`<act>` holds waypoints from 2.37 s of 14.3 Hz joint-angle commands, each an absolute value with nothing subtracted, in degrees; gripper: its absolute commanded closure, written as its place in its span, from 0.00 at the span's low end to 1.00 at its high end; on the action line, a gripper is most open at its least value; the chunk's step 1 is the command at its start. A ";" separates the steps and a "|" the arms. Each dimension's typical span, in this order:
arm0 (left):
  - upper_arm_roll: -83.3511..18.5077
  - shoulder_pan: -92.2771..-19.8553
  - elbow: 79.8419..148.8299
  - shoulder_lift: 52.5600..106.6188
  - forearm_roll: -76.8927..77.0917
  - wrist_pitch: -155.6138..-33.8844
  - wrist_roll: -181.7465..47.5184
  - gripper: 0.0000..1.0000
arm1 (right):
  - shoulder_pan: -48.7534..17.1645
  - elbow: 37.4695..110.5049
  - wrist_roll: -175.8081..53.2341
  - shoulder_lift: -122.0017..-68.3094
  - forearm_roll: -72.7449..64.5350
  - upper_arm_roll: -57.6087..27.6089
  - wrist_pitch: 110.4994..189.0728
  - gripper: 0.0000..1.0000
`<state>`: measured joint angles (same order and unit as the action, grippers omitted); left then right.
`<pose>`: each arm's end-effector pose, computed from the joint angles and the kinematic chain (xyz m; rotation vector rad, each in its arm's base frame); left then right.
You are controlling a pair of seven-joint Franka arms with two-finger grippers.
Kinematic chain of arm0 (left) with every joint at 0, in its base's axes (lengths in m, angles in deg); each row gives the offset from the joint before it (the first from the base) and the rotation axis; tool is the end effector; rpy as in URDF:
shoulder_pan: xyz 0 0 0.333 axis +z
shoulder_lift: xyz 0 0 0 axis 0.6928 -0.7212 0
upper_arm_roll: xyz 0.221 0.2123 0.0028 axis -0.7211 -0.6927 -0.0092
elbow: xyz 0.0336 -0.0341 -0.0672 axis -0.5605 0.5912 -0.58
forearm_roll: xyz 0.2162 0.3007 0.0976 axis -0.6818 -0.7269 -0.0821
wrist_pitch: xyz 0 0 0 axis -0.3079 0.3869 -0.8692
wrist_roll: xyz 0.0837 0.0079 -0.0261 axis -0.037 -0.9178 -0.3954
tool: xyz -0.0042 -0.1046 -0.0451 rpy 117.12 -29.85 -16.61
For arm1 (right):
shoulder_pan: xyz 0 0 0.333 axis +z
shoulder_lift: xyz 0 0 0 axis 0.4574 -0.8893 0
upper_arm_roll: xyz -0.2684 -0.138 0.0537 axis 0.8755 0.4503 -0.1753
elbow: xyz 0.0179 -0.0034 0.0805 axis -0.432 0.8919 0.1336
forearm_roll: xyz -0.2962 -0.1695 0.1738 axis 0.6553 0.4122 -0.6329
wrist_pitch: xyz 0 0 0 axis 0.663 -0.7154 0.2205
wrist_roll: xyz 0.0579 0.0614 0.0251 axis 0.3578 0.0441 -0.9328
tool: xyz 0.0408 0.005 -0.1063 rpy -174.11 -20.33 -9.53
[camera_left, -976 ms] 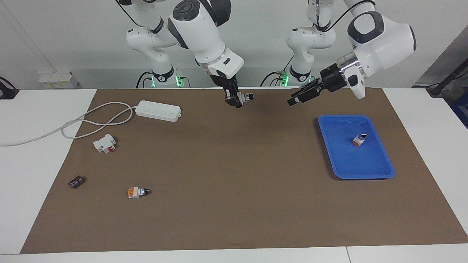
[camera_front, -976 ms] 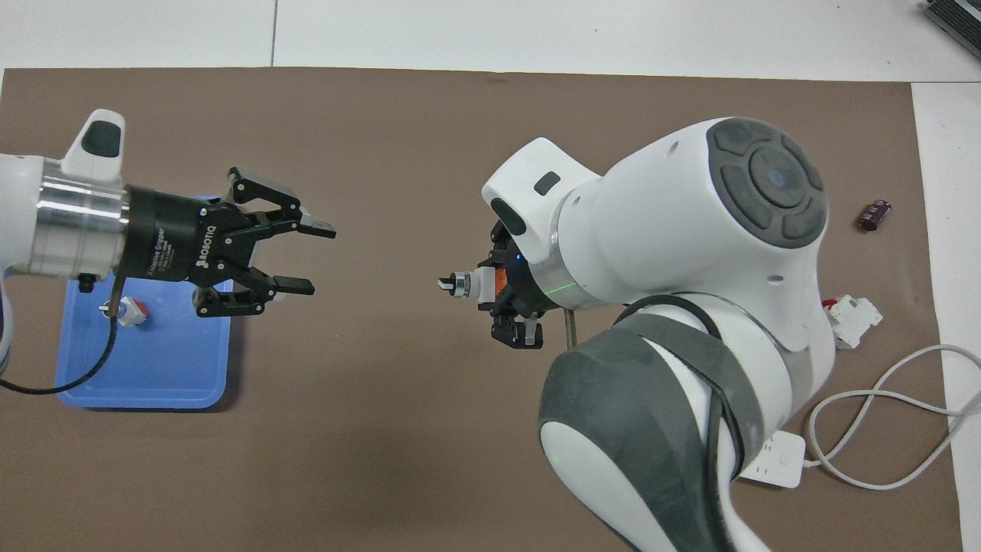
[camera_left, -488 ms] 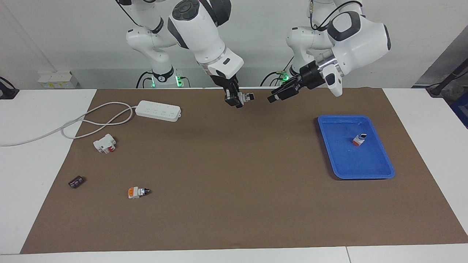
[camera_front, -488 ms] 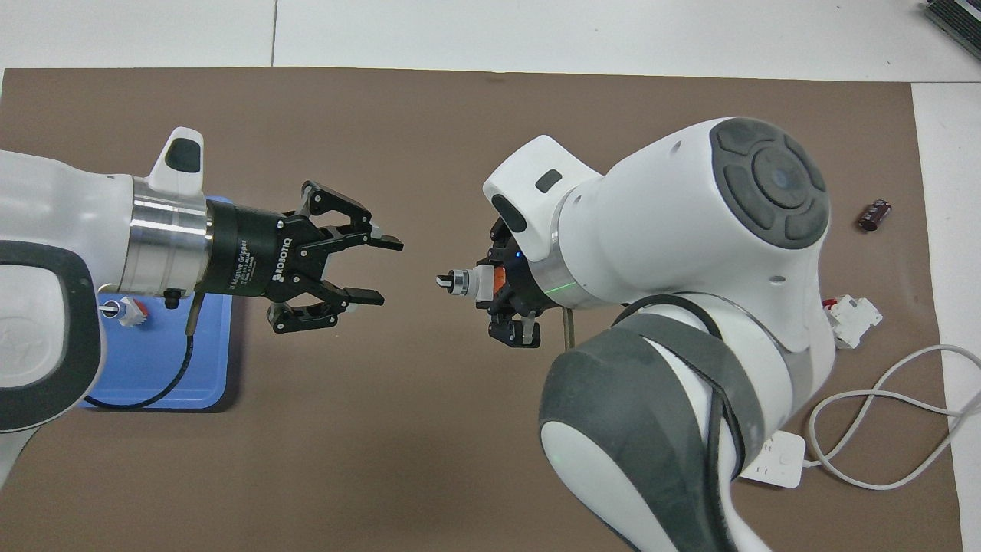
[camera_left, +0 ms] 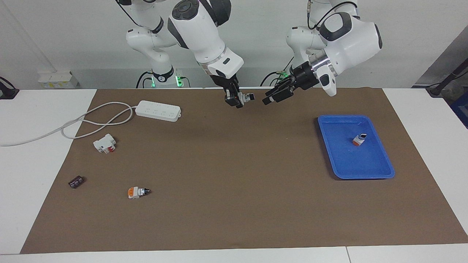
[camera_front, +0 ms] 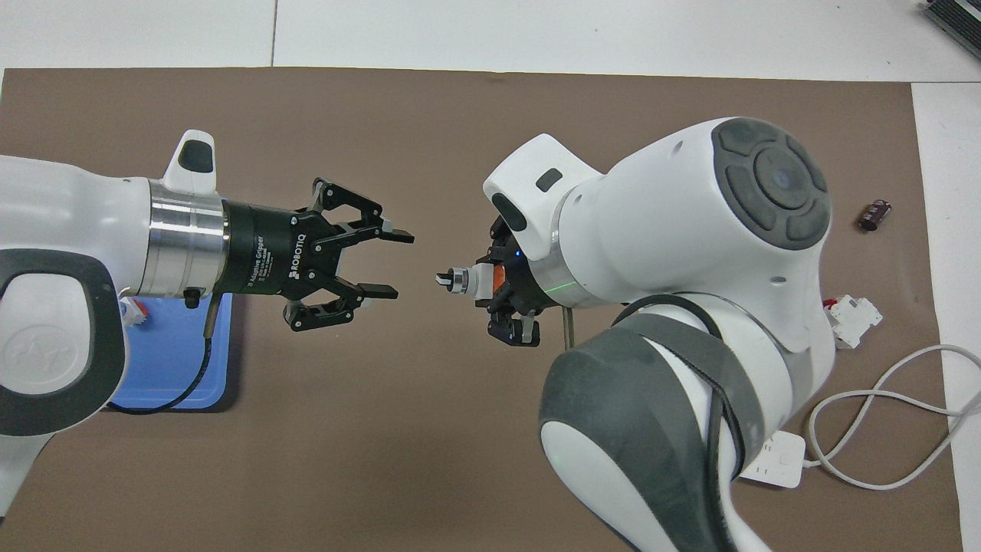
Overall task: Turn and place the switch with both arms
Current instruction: 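Hold the switch with the right gripper while the left gripper approaches it, then close the left gripper on the free end of the switch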
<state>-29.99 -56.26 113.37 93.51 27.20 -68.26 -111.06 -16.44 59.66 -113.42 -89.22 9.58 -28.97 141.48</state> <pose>0.5081 -0.2261 0.5585 2.0352 1.1466 -0.5486 0.5212 0.3331 0.5635 -2.0412 -1.9574 -0.3862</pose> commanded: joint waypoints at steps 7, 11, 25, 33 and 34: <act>-30.44 -61.51 119.04 96.51 31.30 -77.56 -120.57 0.47 | -17.38 60.15 -113.23 -88.69 7.76 -29.42 141.96 1.00; -30.35 -62.48 119.31 96.77 31.39 -77.30 -120.75 0.53 | -17.38 60.24 -113.23 -88.69 7.76 -29.42 141.96 1.00; -30.35 -63.54 119.22 96.77 31.83 -77.48 -119.61 0.77 | -17.38 60.15 -113.32 -88.69 7.85 -29.42 142.05 1.00; -30.35 -64.68 119.31 96.77 31.74 -77.74 -117.59 0.87 | -17.38 60.06 -113.32 -88.69 7.85 -29.42 141.96 1.00; -30.35 -64.68 119.31 96.77 31.74 -77.74 -117.24 0.87 | -17.38 60.06 -113.32 -88.69 7.85 -29.42 142.05 1.00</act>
